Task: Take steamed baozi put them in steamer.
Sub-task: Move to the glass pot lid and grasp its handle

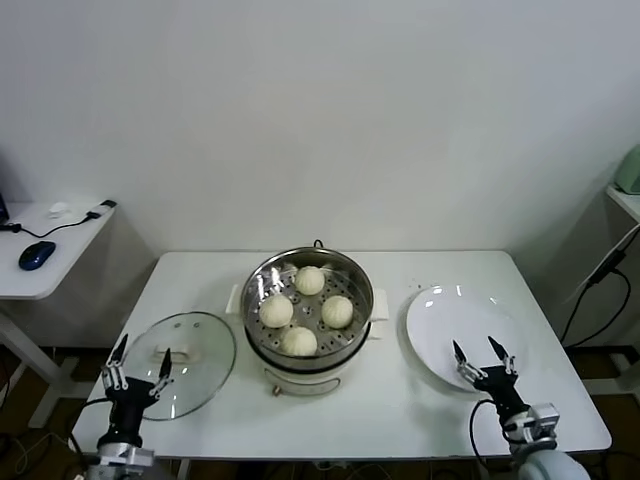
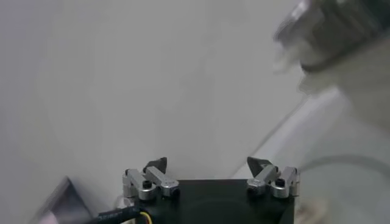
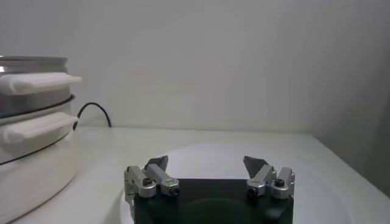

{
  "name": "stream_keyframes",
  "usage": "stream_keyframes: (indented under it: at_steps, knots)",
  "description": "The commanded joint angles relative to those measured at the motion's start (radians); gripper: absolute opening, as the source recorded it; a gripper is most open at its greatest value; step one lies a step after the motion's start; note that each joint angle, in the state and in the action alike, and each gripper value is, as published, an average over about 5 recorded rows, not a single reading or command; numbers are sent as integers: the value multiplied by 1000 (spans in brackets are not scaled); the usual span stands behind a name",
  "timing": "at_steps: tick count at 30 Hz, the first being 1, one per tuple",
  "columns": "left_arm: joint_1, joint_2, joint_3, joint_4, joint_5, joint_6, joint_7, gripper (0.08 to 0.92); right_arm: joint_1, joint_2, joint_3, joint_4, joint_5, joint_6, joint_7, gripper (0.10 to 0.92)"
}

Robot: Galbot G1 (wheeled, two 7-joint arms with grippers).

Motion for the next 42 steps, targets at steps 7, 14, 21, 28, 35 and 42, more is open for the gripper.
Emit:
stream_keyframes:
  at_steps: [7, 14, 21, 28, 35, 42]
  knots:
    - [-18, 36, -29, 181, 607, 34, -148, 823, -70, 88, 63, 79, -61, -29, 43, 823]
    - [-72, 32, -10, 271, 666, 40, -162, 823, -73, 92, 65, 81, -64, -29, 49, 822]
    - [-130, 27, 9, 335, 700, 42, -160, 823, -80, 95, 71, 82, -65, -22, 47, 823]
    - [-210, 14, 20, 393, 732, 52, -159, 823, -90, 96, 79, 74, -67, -12, 44, 823]
    - [-280, 17, 27, 446, 744, 64, -162, 822, -85, 100, 80, 59, -77, -7, 41, 823]
    - [-311, 25, 37, 476, 754, 65, -160, 698, -80, 110, 76, 37, -93, -3, 35, 823]
